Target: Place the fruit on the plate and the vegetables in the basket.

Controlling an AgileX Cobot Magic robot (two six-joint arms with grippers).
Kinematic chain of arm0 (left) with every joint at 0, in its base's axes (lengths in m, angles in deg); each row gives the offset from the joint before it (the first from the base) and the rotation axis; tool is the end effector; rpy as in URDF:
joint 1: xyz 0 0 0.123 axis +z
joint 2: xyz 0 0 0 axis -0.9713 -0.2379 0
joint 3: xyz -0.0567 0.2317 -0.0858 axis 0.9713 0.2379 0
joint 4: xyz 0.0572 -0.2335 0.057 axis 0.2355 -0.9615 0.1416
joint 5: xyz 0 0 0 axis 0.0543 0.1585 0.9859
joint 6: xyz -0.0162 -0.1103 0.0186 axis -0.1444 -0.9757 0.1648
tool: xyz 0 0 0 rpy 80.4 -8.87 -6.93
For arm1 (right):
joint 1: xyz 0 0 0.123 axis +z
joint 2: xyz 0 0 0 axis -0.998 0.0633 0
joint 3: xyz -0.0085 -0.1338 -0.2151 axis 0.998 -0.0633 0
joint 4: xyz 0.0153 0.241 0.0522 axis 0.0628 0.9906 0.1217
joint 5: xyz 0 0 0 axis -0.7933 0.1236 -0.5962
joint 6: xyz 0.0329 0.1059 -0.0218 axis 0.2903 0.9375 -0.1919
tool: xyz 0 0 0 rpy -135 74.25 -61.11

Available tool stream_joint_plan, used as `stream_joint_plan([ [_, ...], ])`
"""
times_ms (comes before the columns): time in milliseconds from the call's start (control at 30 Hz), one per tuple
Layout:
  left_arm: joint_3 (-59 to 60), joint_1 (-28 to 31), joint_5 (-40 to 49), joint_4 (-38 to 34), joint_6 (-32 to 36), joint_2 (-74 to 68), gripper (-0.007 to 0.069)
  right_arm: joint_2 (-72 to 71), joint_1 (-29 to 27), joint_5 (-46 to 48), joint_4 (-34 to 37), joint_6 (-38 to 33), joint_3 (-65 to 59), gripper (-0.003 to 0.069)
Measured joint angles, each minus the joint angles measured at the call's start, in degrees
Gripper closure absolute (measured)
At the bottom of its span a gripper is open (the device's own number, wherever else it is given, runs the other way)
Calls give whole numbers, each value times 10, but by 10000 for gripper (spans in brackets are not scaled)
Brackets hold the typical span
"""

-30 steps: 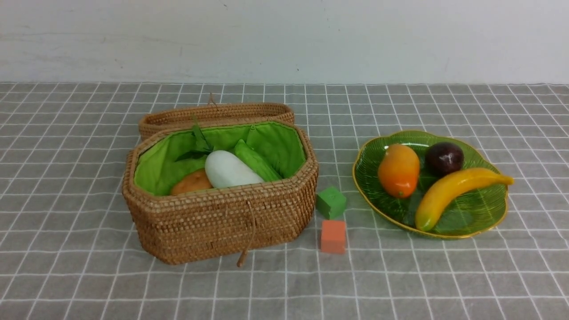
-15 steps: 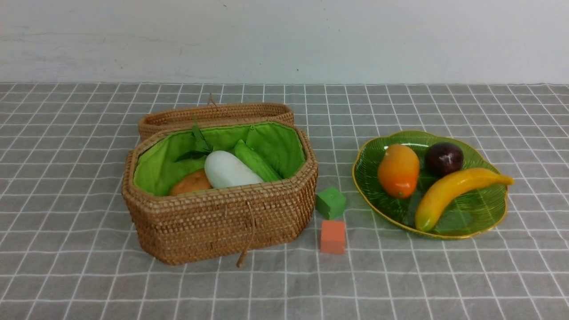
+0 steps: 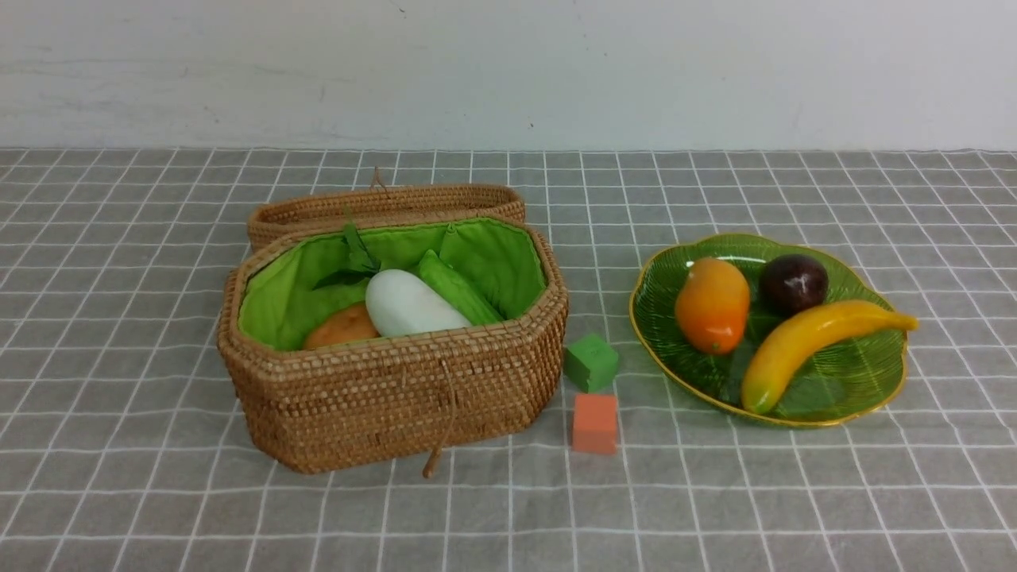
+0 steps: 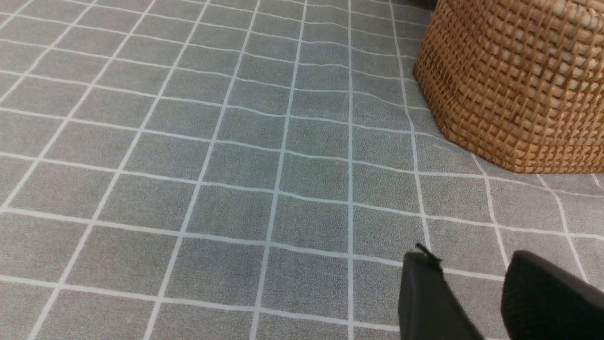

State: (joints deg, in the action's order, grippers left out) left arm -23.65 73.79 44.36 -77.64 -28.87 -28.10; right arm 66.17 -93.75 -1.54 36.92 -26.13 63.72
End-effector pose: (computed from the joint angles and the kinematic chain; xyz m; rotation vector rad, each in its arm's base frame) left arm 0.1004 0.0011 0.1618 -0.1819 1.8872 -0.1207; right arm 0.1001 -0.0130 0.1684 0.1197 1.8554 -0.0894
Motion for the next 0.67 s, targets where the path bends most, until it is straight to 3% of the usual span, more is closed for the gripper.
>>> stream_joint_plan([
  [667,0,0,0,0,0,0,386,0,0,0,0,0,0,585],
])
